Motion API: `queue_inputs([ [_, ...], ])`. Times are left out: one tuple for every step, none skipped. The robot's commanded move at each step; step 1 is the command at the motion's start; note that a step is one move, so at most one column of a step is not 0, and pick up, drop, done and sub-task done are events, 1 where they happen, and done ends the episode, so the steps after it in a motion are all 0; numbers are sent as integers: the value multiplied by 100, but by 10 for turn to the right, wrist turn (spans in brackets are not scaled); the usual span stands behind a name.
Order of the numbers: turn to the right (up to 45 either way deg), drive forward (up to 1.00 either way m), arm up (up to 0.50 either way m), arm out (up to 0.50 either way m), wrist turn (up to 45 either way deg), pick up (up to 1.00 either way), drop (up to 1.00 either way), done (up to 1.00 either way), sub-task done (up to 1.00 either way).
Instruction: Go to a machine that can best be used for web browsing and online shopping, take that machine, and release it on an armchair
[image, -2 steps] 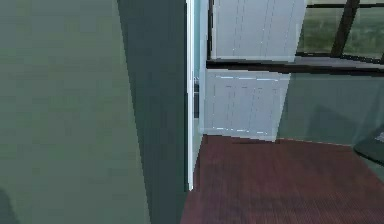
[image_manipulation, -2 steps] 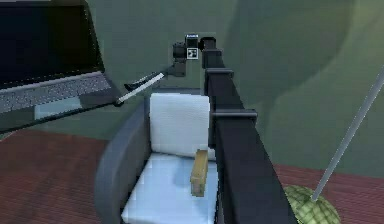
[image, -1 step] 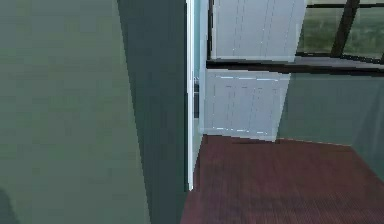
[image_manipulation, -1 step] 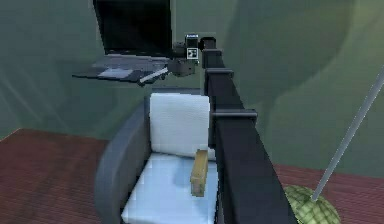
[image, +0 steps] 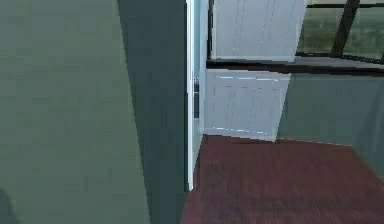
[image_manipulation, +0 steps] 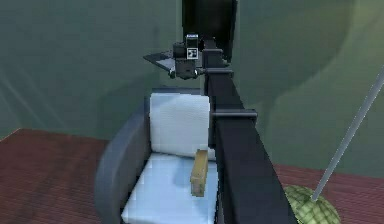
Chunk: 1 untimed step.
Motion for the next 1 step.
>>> queue_inputs([
  [0, 0, -46, 0, 0, 0, 0, 0, 0],
])
